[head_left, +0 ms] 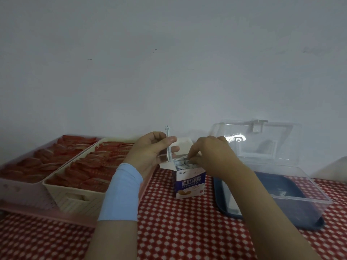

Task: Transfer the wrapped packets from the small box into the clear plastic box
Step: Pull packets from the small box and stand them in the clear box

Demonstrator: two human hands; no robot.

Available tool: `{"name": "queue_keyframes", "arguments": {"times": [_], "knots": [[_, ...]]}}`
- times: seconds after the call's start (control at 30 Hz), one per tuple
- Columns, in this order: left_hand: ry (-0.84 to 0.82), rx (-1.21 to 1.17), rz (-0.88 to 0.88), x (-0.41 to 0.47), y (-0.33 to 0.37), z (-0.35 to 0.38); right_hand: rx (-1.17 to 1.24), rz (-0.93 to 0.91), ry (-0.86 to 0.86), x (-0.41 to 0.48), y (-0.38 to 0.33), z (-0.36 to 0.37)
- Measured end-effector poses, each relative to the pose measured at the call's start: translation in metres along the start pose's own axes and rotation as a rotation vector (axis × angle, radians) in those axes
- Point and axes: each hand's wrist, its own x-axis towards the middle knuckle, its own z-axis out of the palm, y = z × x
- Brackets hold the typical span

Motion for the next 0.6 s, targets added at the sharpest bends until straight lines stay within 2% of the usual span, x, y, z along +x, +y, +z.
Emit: {"name": "queue_keyframes", "arguments": {"times": [0.2, 0.4, 0.53, 0.6], "knots": [[0.046, 0.070, 0.028, 0.003, -0.002, -0.003, 0.427, 0.040, 0.162, -0.007, 0.007, -0.011], [0.052, 0.115, 0.042, 0.001, -0.001, 0.003, 0.418, 0.071, 0.052, -0.007, 0.008, -0.006], [0.036, 0.099, 0.058, 0.001, 0.000, 0.005, 0.683, 0.085, 0.242, -0.013, 0.015, -0.032], [0.003, 0.072, 0.059, 0.001, 0.001, 0.006, 0.831, 0.046, 0.258, -0.017, 0.018, -0.045]]}}
